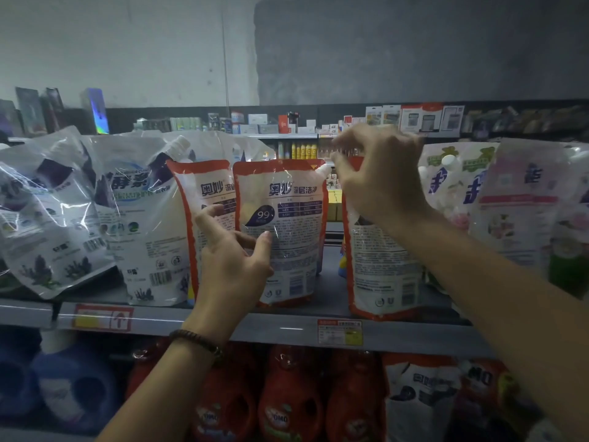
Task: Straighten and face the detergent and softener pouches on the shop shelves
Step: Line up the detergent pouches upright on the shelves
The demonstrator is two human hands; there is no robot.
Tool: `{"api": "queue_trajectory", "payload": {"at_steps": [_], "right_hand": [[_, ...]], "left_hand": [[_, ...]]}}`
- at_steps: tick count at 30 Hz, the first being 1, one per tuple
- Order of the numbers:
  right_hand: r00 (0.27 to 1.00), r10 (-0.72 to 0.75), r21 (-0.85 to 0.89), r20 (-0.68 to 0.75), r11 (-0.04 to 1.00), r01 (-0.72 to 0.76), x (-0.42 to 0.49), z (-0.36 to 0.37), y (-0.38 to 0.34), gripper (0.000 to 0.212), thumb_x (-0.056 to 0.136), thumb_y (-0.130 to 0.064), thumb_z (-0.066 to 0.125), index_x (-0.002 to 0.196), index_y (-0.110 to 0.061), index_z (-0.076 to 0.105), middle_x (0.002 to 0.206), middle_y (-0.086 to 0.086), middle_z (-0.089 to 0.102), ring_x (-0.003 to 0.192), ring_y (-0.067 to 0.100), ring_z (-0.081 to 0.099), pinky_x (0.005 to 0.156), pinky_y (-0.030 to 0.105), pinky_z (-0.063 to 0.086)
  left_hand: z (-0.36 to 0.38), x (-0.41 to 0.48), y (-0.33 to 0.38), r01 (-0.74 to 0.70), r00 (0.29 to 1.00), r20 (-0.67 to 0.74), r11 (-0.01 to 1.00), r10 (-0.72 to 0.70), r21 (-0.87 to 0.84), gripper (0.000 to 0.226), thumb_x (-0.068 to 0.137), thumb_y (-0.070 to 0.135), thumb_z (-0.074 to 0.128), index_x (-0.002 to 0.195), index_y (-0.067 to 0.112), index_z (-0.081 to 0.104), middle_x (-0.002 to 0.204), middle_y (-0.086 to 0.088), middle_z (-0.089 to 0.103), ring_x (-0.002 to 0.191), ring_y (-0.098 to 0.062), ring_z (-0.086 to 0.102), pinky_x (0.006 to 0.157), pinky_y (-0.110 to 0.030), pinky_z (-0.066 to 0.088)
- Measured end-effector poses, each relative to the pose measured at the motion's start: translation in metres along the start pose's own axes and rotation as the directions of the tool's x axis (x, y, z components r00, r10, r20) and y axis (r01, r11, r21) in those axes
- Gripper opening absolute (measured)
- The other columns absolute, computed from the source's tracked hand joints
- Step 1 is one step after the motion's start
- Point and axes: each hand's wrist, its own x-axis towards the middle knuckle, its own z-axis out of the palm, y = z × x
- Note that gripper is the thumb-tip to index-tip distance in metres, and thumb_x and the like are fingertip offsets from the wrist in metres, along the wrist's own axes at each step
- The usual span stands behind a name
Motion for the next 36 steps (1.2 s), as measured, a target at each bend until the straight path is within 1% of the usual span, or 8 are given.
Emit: {"api": "queue_trajectory", "payload": {"at_steps": [5,10,18,21,23,26,31,36], "right_hand": [[0.990,0.122,0.069,-0.067,0.991,-0.118,-0.007,-0.026,0.013,0.024,0.091,-0.033,0.072,0.112,-0.022,0.067,0.107,-0.006,0.069,0.102,0.018,0.067,0.093,0.047,0.058],[0.973,0.229,0.049,-0.022,0.973,-0.227,-0.022,-0.051,0.031,0.021,0.094,-0.021,0.075,0.112,-0.017,0.065,0.110,-0.002,0.065,0.099,0.012,0.060,0.083,0.007,0.043],[0.892,0.434,0.086,0.127,0.891,-0.446,-0.053,-0.072,0.042,0.027,0.099,-0.019,0.066,0.126,-0.021,0.061,0.122,0.000,0.063,0.109,0.021,0.063,0.096,0.040,0.058],[0.857,0.463,0.087,0.228,0.867,-0.491,-0.062,-0.077,0.039,0.041,0.102,-0.019,0.064,0.142,-0.019,0.054,0.133,-0.002,0.059,0.120,0.014,0.056,0.105,0.031,0.051],[0.819,0.494,0.064,0.292,0.844,-0.532,-0.067,-0.079,0.039,0.049,0.104,-0.020,0.062,0.150,-0.020,0.047,0.131,-0.008,0.056,0.116,0.008,0.051,0.095,0.020,0.042],[0.753,0.551,0.061,0.360,0.792,-0.608,-0.075,-0.079,0.047,0.055,0.106,-0.023,0.061,0.157,-0.021,0.040,0.139,-0.006,0.058,0.121,0.014,0.056,0.093,0.023,0.042],[0.695,0.595,0.087,0.403,0.732,-0.676,-0.088,-0.076,0.055,0.043,0.105,-0.024,0.062,0.146,-0.025,0.048,0.098,-0.027,0.052,0.097,0.007,0.057,0.090,0.030,0.050],[0.612,0.633,0.132,0.474,0.636,-0.760,-0.096,-0.070,0.054,0.032,0.104,-0.032,0.060,0.135,-0.028,0.053,0.118,-0.012,0.069,0.109,0.016,0.068,0.099,0.048,0.059]], "left_hand": [[0.017,-0.008,-0.001,-0.061,0.995,0.088,0.995,0.055,0.076,0.037,0.100,0.025,0.072,0.126,0.028,0.046,0.094,0.003,0.072,0.066,-0.017,0.077,0.065,-0.048,0.066],[0.042,-0.015,-0.002,-0.098,0.981,0.178,0.992,0.082,0.080,0.020,0.100,0.034,0.071,0.118,0.032,0.060,0.099,0.011,0.074,0.079,-0.012,0.078,0.071,-0.042,0.066],[0.075,-0.018,0.000,-0.057,0.937,0.347,0.998,0.046,0.023,0.035,0.101,0.046,0.068,0.131,0.028,0.068,0.110,0.014,0.077,0.098,-0.006,0.076,0.088,-0.040,0.065],[0.085,-0.018,0.001,-0.023,0.929,0.368,1.000,0.029,-0.020,0.037,0.100,0.051,0.067,0.129,0.029,0.069,0.112,0.013,0.077,0.101,-0.006,0.076,0.088,-0.040,0.066],[0.091,-0.020,0.002,-0.029,0.928,0.372,0.999,0.034,-0.019,0.032,0.099,0.053,0.066,0.124,0.033,0.067,0.112,0.016,0.076,0.103,-0.004,0.075,0.087,-0.037,0.066],[0.098,-0.023,0.005,-0.039,0.925,0.378,0.999,0.048,-0.032,0.019,0.098,0.055,0.066,0.113,0.044,0.064,0.110,0.019,0.074,0.105,0.001,0.072,0.086,-0.033,0.065],[0.108,-0.024,0.011,-0.033,0.936,0.349,0.999,0.039,-0.024,0.029,0.097,0.058,0.066,0.112,0.034,0.069,0.105,0.016,0.076,0.099,-0.002,0.074,0.079,-0.030,0.066],[0.113,-0.026,0.014,-0.071,0.951,0.306,0.995,0.048,0.065,0.028,0.096,0.059,0.068,0.109,0.034,0.068,0.099,0.017,0.075,0.089,0.001,0.072,0.072,-0.024,0.062]]}}
